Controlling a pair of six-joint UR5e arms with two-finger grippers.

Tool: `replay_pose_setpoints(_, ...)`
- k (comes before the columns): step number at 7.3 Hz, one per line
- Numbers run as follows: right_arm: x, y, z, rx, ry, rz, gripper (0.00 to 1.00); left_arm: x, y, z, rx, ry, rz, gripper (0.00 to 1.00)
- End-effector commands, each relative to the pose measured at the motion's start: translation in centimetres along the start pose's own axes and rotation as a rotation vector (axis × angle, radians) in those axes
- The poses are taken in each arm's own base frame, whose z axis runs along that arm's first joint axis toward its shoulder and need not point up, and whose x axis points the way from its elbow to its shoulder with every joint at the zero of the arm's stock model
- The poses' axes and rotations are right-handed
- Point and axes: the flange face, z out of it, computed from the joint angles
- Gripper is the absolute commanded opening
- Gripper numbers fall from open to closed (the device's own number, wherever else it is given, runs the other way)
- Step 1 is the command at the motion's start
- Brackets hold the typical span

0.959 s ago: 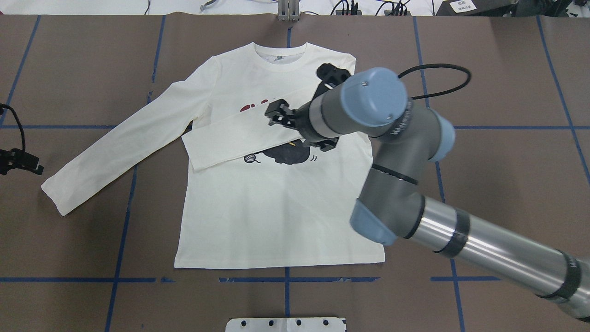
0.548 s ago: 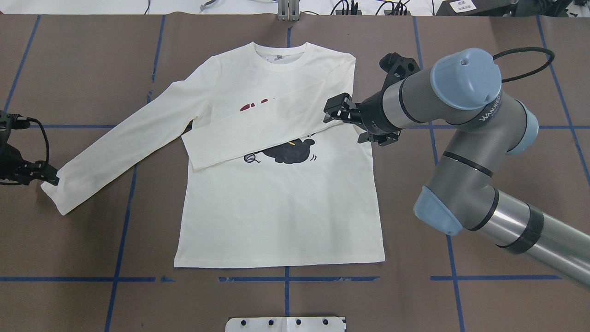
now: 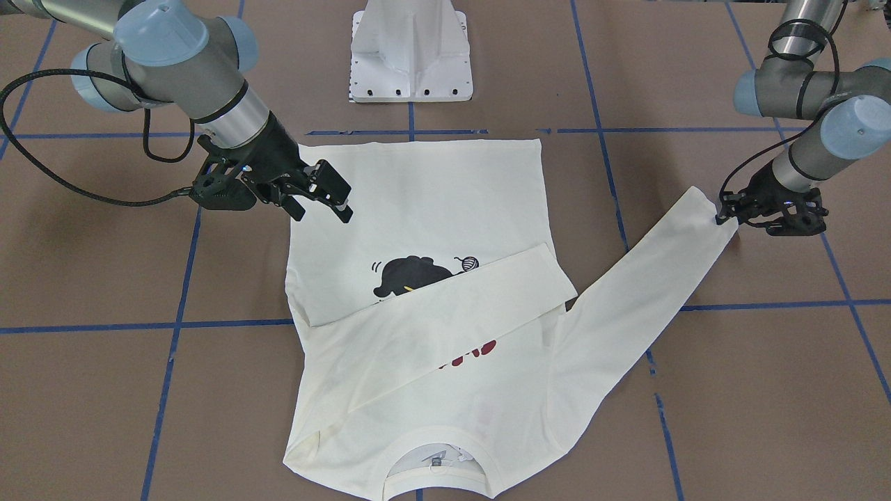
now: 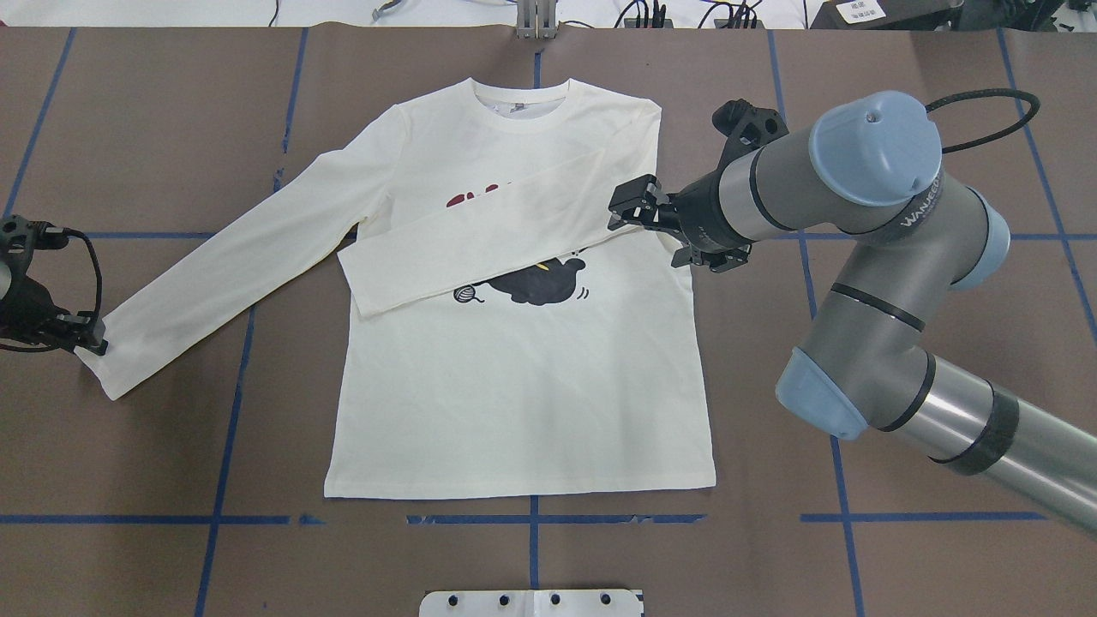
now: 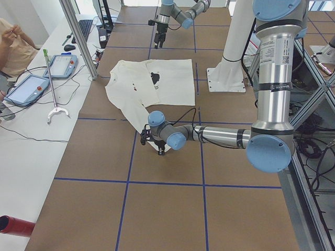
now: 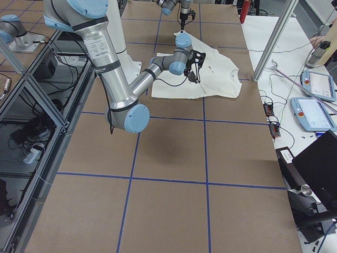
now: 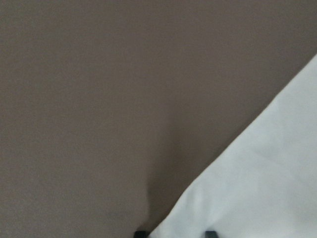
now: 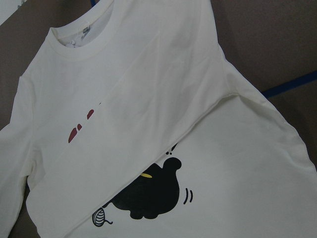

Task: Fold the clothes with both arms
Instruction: 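Grasp the other sleeve cuff with the left gripper while right withdraws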

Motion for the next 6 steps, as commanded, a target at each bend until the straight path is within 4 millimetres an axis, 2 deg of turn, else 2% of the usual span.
replay_pose_setpoints(1,0.1,0.1,0.1,0.0,0.002,0.001,1.0,1.3,0.1,-1.1,0.012,0.021,0.013,0.0)
replay_pose_setpoints(2,0.0,0.0,-0.1,0.003,-0.002,-0.001,1.0,3.5,0.3,-3.6,0.045,0.059,0.036,0.0)
replay_pose_setpoints(3,0.2,-0.4,-0.7,-0.001,-0.005,0.002,1.0,7.0,0.5,-6.9,0.085,0.108,0.037,0.0)
replay_pose_setpoints(4,2.7,-0.6,-2.3,0.007,0.005,0.012,1.0,13.3,-0.8,-10.9,0.093,0.193,-0.026,0.0)
replay_pose_setpoints(5,6.5,-2.1,-5.4,0.002,0.023,-0.014,1.0,22.0,-3.3,-13.8,0.09,0.292,-0.123,0.0)
replay_pose_setpoints(6,11.2,-5.4,-9.1,-0.018,0.051,-0.082,1.0,32.9,-3.0,-13.5,0.027,0.368,-0.187,0.0)
